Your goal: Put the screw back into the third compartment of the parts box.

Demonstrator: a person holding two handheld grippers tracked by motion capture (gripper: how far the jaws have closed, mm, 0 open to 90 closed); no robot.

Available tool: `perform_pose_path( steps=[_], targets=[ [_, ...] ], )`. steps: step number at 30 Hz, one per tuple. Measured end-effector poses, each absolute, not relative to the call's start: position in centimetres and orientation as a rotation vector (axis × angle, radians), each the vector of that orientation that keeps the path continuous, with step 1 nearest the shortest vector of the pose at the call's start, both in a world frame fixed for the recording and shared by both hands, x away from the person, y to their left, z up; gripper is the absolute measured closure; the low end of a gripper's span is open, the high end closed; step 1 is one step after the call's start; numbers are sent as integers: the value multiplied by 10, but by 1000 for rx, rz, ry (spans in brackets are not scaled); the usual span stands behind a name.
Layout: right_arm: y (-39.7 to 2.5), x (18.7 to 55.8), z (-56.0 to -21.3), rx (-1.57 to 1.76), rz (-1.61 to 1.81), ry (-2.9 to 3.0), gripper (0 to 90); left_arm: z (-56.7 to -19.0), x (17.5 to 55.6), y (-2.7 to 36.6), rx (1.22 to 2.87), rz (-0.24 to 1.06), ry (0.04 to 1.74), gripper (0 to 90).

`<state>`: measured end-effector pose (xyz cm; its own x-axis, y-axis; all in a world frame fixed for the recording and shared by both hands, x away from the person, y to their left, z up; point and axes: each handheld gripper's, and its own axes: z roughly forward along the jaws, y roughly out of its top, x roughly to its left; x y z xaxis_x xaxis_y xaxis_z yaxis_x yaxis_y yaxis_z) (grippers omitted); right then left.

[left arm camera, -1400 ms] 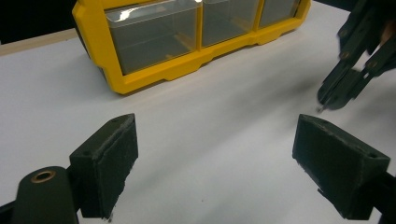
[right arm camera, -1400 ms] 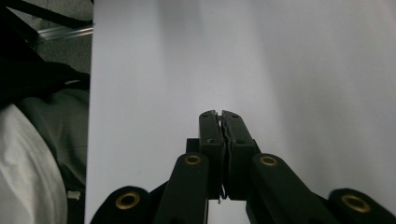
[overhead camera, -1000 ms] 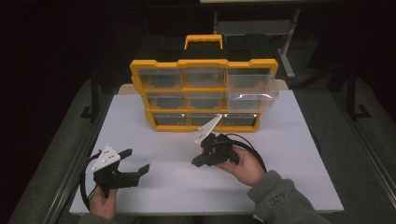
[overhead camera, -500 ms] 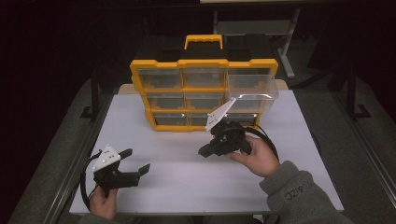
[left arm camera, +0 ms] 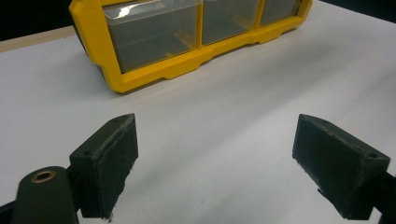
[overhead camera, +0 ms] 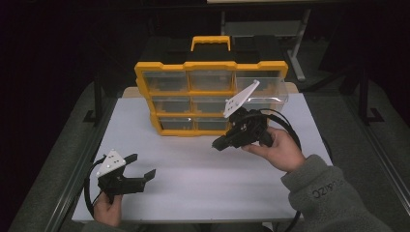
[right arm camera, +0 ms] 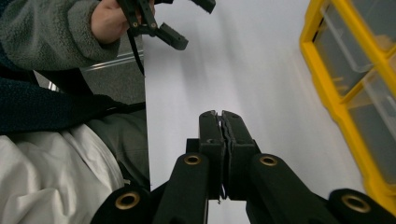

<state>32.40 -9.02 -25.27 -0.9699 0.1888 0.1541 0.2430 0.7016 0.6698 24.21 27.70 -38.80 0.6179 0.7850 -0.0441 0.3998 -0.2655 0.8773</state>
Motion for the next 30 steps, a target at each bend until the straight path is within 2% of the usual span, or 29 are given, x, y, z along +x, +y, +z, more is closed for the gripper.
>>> perform_pose_path(
  steps=[21,30],
  targets=[
    [-124,355,-170,-446,-1207,-2864,871,-387,244,276,1887,495,948,140],
    [-137,372,-151,-527,-1234,-2868,871,-387,245,276,1888,496,938,140]
  ],
)
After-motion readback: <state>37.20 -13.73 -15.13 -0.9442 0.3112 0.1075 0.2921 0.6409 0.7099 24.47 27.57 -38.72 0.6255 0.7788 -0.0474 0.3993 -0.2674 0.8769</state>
